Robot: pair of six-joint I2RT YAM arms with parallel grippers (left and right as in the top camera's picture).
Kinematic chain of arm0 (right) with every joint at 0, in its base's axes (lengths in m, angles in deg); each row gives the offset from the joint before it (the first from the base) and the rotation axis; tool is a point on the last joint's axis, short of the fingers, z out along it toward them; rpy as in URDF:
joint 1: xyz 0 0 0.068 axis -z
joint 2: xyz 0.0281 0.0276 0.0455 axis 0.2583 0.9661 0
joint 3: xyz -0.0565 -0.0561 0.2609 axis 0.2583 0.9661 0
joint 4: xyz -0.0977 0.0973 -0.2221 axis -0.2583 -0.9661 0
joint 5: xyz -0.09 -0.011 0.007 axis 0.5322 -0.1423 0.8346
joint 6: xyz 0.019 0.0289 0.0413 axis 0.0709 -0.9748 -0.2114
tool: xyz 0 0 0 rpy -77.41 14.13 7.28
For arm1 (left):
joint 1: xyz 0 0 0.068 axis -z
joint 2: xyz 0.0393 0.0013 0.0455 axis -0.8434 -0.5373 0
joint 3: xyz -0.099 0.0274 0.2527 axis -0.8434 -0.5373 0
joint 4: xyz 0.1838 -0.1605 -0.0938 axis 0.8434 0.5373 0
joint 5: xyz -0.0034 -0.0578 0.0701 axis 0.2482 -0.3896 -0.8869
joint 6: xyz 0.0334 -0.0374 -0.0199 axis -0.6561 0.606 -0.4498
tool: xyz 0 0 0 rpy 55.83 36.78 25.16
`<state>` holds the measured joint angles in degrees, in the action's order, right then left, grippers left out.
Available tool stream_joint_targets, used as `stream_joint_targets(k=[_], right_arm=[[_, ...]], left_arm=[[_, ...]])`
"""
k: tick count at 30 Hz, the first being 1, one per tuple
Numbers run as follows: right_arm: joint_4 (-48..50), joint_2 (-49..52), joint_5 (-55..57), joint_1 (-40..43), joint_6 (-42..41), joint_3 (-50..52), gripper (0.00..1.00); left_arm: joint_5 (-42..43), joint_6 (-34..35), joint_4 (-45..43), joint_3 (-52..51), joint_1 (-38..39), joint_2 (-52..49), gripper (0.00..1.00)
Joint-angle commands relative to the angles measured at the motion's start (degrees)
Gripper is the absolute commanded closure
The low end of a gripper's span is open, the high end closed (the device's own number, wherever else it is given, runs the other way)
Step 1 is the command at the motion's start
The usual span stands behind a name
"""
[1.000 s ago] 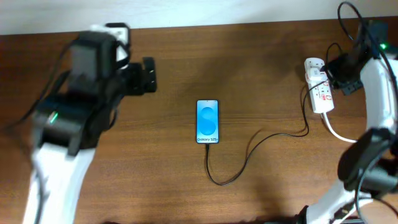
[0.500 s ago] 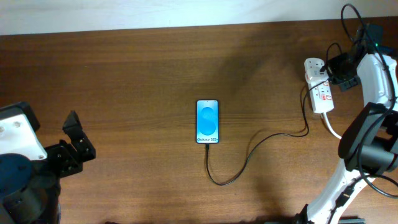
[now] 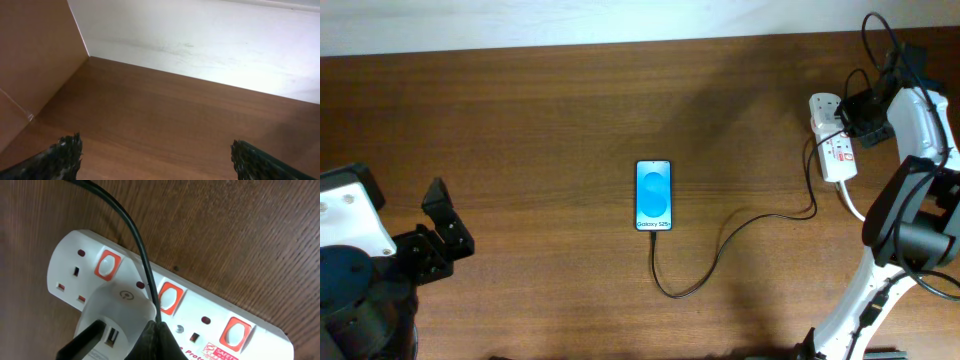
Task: Plug charger to phone and switch on socket
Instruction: 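Retract the left arm and move the right gripper to the power strip switch, then press the red switch beside the charger plug with the right gripper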
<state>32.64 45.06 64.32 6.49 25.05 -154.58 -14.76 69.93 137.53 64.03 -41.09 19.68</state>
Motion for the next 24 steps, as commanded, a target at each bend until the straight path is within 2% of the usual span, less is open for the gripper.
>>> stream_joint_targets(k=[1, 7, 14, 18, 24], right_arm=[[0.2, 0.5, -0.1, 0.0, -0.5, -1.3, 0.96], [0.5, 1.8, -0.3, -0.4, -0.4, -1.3, 0.96], [0.8, 7.8, -1.8, -1.0, 1.0, -1.3, 0.96], [0.6, 8.2, -2.3, -1.6, 4.3, -1.3, 0.96], [-1.6, 7.3, -3.0, -0.8, 4.3, -4.8, 0.96]], left_arm=[[-1.0, 0.8, 1.0, 0.0, -0.1, -0.2, 0.00], [-1.0, 0.7, 3.8, 0.0, -0.1, -0.2, 0.01], [-1.0, 0.7, 5.9, 0.0, -0.1, -0.2, 0.01], [-1.0, 0.7, 6.7, 0.0, -0.1, -0.2, 0.01], [-1.0, 0.7, 9.0, 0.0, -0.1, -0.2, 0.01]])
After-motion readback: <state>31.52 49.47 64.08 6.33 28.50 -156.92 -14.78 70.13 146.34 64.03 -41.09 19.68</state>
